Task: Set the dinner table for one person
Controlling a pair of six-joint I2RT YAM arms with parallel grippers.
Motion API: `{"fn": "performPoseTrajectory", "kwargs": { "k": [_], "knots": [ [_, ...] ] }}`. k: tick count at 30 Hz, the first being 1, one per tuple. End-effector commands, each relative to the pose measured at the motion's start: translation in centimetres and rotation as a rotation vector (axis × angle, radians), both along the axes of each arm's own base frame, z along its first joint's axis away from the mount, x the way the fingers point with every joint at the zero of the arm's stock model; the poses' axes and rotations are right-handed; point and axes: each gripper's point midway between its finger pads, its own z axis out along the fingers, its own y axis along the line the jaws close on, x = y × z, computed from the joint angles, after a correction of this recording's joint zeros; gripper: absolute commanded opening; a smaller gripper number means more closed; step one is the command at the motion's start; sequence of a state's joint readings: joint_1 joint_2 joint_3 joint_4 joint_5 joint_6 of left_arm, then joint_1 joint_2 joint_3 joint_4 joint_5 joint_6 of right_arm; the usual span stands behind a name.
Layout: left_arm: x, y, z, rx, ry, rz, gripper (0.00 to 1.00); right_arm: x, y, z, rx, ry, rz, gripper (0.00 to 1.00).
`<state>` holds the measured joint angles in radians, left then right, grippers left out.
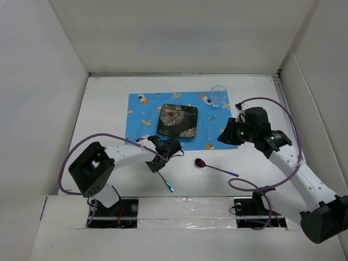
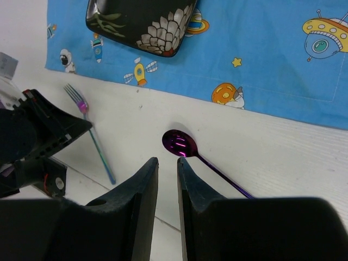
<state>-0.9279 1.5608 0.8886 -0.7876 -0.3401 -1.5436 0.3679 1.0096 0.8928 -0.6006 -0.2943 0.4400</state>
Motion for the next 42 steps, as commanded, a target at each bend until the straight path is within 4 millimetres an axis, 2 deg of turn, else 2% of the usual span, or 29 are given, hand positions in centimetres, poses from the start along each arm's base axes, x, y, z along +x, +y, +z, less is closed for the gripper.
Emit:
{"fn": "performPoseTrajectory", "kwargs": {
  "k": [1,2,4,5,7,8,9,11,12,15,18,23,29,31,35,42],
  "knots": [
    [1.2,1.3,4.6,0.045,-0.091,-0.07,0.0,0.6,0.1,1.5,-0.007,-0.054,0.01,0.26],
    [2.4,1.2,7.0,0.037,-0.164,-0.124,0.0,0.7,0.2,1.4,-0.008,-0.05,0.009,0.26],
    [4.0,1.2,9.3,0.04,-0.231,-0.187,0.0,0.7,0.2,1.4,-0.007,-0.046,0.01,0.26],
    [5.8,2.0,11.1,0.063,-0.261,-0.234,0.0,0.8,0.2,1.4,-0.008,-0.045,0.01,0.26],
    [8.3,2.9,12.5,0.09,-0.288,-0.259,0.0,0.9,0.3,1.4,-0.006,-0.046,0.011,0.26],
    [10.5,3.9,13.1,0.116,-0.289,-0.246,0.0,0.9,0.3,1.4,-0.004,-0.041,0.01,0.26],
    [11.8,4.4,13.4,0.163,-0.278,-0.324,0.0,1.0,0.4,1.5,-0.003,-0.042,0.013,0.26],
    [14.7,5.5,13.5,0.252,-0.254,-0.351,0.0,1.1,0.5,1.6,-0.001,-0.042,0.009,0.26],
    [16.1,6.9,13.5,0.301,-0.23,-0.385,0.0,1.2,0.5,1.8,0.003,-0.044,0.007,0.26],
    [19.8,8.1,12.3,0.366,-0.201,-0.421,0.0,1.4,0.2,2.0,-0.008,-0.05,-0.009,0.26],
    [22.4,7.3,11.3,0.373,-0.195,-0.529,0.0,1.4,0.0,1.9,-0.016,-0.046,-0.025,0.26],
    [25.1,7.2,10.4,0.435,-0.184,-0.566,0.0,1.3,-0.6,1.4,-0.037,-0.035,-0.05,0.26],
    [26.9,7.4,9.0,0.419,-0.174,-0.592,0.0,0.7,-0.6,-0.2,-0.049,0.002,-0.058,0.26],
    [27.0,7.1,8.3,0.408,-0.169,-0.603,0.0,0.6,-0.8,-0.8,-0.056,0.015,-0.064,0.26],
    [27.2,7.1,5.7,0.398,-0.12,-0.619,0.0,0.4,-0.8,-1.3,-0.069,0.027,-0.068,0.26],
    [27.7,6.5,4.0,0.35,-0.12,-0.626,0.0,0.1,-1.0,-1.8,-0.082,0.048,-0.082,0.27]
  ]
}}
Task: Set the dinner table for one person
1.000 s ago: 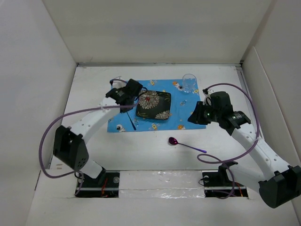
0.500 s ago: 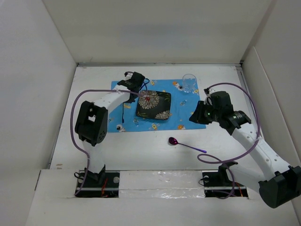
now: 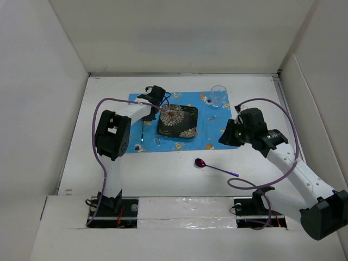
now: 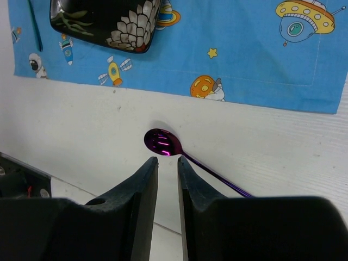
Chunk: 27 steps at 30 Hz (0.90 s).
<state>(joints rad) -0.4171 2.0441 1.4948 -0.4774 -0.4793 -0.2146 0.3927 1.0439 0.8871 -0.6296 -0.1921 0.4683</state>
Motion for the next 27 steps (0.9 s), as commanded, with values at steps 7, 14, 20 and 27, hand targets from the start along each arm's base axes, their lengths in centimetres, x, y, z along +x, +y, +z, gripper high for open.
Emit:
{"fn": "performPoseTrajectory", "kwargs": {
  "k": [7,14,20,27],
  "knots": [
    [1.0,0.0,0.8,-0.008,-0.041,0.013,0.17,-2.0,-0.3,-1.4,-0.045,0.073,-0.001,0.49],
    [1.1,0.3,2.9,-0.017,-0.096,0.023,0.47,-5.9,1.1,-4.7,-0.053,0.262,0.058,0.58],
    [1.5,-1.7,10.7,-0.195,-0.236,0.026,0.43,-6.3,0.2,-6.4,-0.137,0.326,0.022,0.61],
    [-2.5,-6.0,18.9,-0.573,-0.375,-0.129,0.4,-6.1,0.6,-9.0,-0.22,0.409,0.048,0.63]
  ]
}}
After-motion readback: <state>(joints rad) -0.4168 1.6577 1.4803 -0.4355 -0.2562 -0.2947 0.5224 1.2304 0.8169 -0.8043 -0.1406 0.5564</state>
